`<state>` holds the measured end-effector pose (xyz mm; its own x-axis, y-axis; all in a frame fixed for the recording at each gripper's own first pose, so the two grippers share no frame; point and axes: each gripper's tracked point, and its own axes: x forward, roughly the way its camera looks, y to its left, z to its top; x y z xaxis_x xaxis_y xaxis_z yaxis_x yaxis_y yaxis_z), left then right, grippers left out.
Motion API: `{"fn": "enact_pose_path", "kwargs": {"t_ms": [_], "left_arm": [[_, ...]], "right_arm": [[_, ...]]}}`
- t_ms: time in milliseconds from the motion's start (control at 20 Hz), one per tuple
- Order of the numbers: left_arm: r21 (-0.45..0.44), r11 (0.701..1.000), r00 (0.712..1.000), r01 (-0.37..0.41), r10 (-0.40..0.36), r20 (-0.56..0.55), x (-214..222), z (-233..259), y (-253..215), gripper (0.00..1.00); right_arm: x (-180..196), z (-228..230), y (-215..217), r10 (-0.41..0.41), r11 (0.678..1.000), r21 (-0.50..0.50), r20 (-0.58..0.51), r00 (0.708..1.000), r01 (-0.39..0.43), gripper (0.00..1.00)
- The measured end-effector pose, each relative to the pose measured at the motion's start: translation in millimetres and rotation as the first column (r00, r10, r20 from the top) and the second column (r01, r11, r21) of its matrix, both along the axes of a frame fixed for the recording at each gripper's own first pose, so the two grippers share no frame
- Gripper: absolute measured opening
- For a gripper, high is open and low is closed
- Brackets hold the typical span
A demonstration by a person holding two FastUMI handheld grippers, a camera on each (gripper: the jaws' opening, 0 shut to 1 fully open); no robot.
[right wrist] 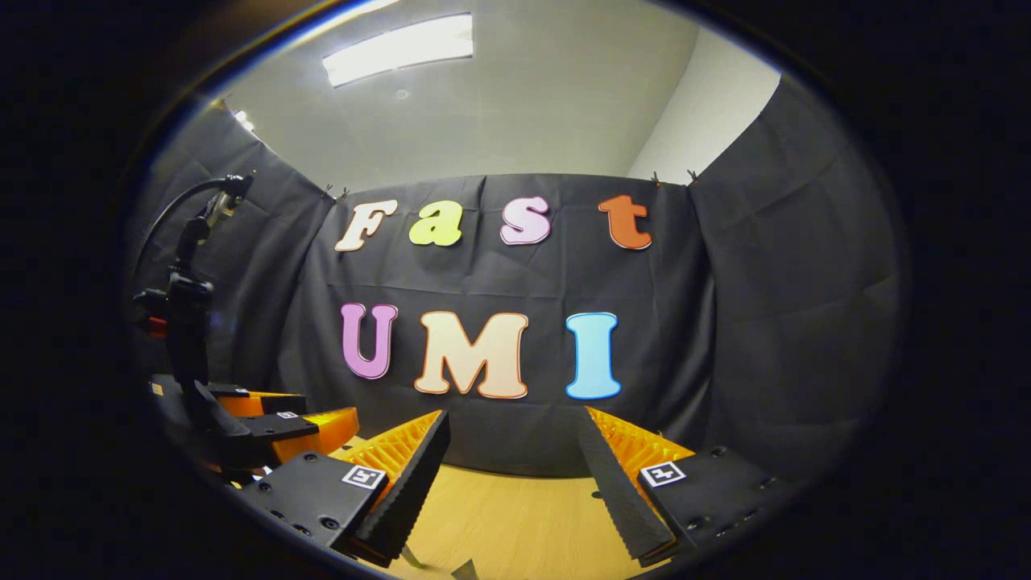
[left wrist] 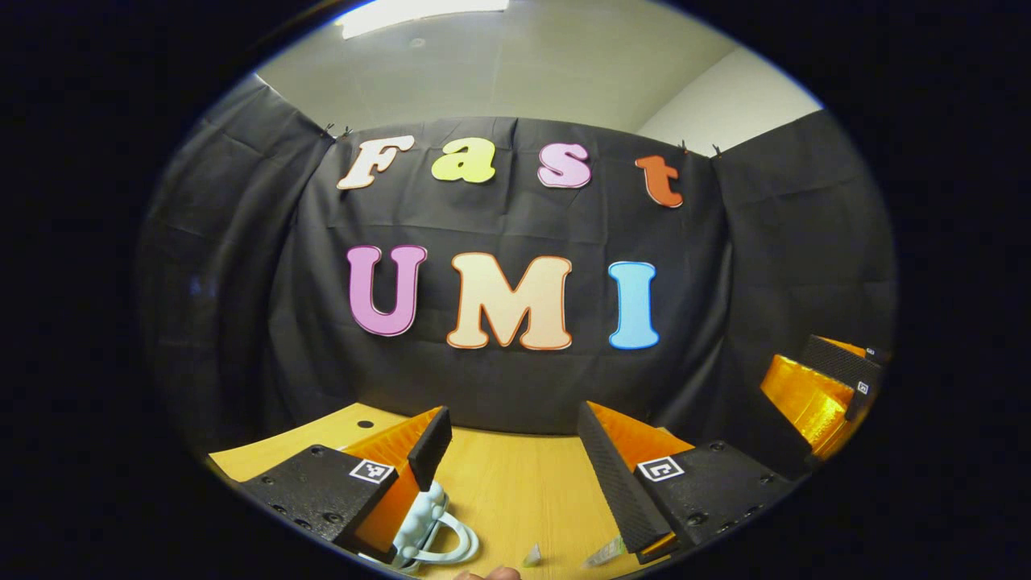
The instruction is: First open the suitcase, pack the skin care products into it, and then close the suitcase.
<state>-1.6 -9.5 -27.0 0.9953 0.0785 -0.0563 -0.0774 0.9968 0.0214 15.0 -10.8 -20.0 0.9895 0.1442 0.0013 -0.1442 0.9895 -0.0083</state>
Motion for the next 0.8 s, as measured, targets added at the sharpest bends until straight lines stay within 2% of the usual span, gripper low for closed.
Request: {"fn": "enact_pose_path", "kwargs": {"t_ms": [200, 350, 500, 650, 800], "left_arm": [[0.053, 0.997, 0.996, -0.058, 0.062, -0.070, -10, -33, 14, 0.93], [0.027, 0.999, 0.984, -0.036, 0.040, -0.172, -11, -78, 20, 0.94], [-0.004, 1.000, 0.939, -0.022, 0.020, -0.343, -19, -137, 34, 0.94], [-0.041, 0.999, 0.888, 0.015, -0.033, -0.460, -25, -176, 40, 0.94], [-0.036, 0.997, 0.824, 0.062, -0.071, -0.562, -29, -213, 47, 0.94]], "right_arm": [[5, -11, -7, 0.043, 0.999, -0.007, -0.005, 0.999, -0.043, 0.98], [10, -14, -7, 0.019, 0.999, 0.026, -0.018, 1.000, -0.018, 0.98], [13, -30, 0, -0.002, 1.000, 0.024, -0.065, 0.998, 0.004, 0.98], [15, -46, -1, -0.046, 0.999, -0.016, -0.108, 0.993, 0.044, 1.00], [12, -56, 0, -0.086, 0.996, -0.027, -0.139, 0.987, 0.083, 0.99]]}}
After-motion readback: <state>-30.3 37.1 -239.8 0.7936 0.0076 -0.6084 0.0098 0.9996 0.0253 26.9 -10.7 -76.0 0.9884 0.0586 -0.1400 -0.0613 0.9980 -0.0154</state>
